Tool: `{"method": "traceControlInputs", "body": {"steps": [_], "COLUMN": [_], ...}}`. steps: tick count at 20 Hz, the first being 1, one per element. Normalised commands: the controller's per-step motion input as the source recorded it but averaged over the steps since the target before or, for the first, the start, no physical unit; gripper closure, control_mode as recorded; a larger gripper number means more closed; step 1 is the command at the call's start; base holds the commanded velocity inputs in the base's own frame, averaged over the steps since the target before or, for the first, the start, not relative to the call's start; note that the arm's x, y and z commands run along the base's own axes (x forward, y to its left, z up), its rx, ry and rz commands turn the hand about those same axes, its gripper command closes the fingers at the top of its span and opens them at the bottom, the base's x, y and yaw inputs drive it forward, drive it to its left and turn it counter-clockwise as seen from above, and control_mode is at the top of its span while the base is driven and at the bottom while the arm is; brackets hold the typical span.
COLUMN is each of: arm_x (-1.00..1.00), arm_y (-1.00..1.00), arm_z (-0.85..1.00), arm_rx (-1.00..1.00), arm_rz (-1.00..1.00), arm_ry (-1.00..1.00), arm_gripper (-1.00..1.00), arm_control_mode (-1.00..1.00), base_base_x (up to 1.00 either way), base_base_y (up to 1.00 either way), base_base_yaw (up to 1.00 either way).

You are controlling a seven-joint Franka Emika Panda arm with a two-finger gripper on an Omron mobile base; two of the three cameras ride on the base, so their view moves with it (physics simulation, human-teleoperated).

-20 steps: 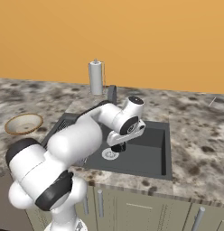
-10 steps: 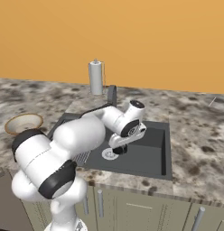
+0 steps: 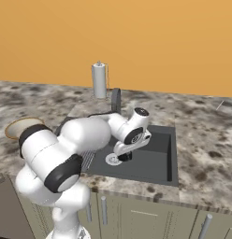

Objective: Pick the mug and place it in the sink. Pick the bowl and place it in the open cabinet and then close the cabinet.

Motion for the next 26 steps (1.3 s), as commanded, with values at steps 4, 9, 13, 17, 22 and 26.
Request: {"method": "traceControlInputs", "body": {"steps": [4, 9, 13, 17, 22, 26], "arm_x": [0.23, 0.25, 0.3, 0.3, 0.29, 0.35], "arm_y": [-0.07, -0.12, -0.14, -0.12, -0.07, 0.0], "arm_z": [-0.3, -0.26, -0.22, -0.27, -0.29, -0.31], "arm_rx": [0.0, 0.0, 0.0, 0.0, 0.0, 0.0], "arm_rz": [0.0, 0.0, 0.0, 0.0, 0.0, 0.0], "arm_ry": [0.0, 0.0, 0.0, 0.0, 0.0, 0.0], "arm_gripper": [1.0, 1.0, 1.0, 1.0, 1.0, 1.0], "arm_control_mode": [-1.0, -1.0, -1.0, -1.0, -1.0, -1.0], "base_base_x": [0.0, 0.0, 0.0, 0.0, 0.0, 0.0], "base_base_y": [0.0, 0.0, 0.0, 0.0, 0.0, 0.0], "base_base_yaw": [0.0, 0.0, 0.0, 0.0, 0.0, 0.0]}}
